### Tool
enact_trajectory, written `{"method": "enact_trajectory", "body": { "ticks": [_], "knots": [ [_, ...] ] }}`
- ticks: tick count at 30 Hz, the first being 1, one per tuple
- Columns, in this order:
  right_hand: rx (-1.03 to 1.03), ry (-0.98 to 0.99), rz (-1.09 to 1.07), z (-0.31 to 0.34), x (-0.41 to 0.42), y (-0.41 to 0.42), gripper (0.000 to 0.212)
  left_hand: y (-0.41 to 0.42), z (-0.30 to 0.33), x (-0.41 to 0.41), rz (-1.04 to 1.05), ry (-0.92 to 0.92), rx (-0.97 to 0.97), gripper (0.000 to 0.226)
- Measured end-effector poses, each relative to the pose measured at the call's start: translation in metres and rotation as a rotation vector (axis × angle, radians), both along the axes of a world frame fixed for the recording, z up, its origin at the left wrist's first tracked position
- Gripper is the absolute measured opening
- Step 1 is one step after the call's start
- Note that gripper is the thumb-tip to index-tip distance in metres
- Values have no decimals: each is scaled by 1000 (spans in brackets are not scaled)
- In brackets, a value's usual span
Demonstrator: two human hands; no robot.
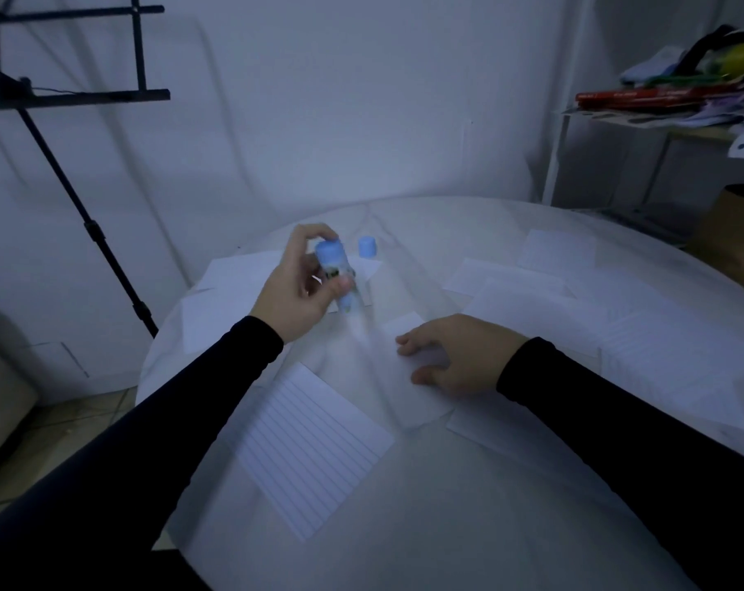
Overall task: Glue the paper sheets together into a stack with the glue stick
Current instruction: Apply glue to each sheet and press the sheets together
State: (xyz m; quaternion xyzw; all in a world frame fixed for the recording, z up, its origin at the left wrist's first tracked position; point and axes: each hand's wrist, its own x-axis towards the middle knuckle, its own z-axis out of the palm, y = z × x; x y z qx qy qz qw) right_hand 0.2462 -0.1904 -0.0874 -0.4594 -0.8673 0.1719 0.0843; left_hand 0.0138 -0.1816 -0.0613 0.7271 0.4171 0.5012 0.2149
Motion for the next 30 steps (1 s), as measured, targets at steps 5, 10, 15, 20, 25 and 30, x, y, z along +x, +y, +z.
{"method": "enact_trajectory", "body": {
  "ticks": [5, 10, 15, 20, 25, 30],
  "knots": [
    [50, -23, 13, -1, 0, -2, 42, 4, 11, 25, 222, -834, -99, 29],
    [112, -111, 42, 6, 0, -7, 41, 16, 16, 35, 184, -1321, -497, 11],
    [107, -156, 57, 11, 1, -8, 40, 20, 13, 40, 190, -1052, -598, 30],
    [61, -146, 61, 12, 2, -3, 37, 27, 2, 41, 252, -400, -443, 33],
    [98, -117, 45, 10, 0, -1, 31, 44, -8, 57, 302, -224, -419, 33],
    [94, -86, 57, 10, 1, 0, 43, 73, -6, 78, 330, -87, -357, 35]
  ]
}}
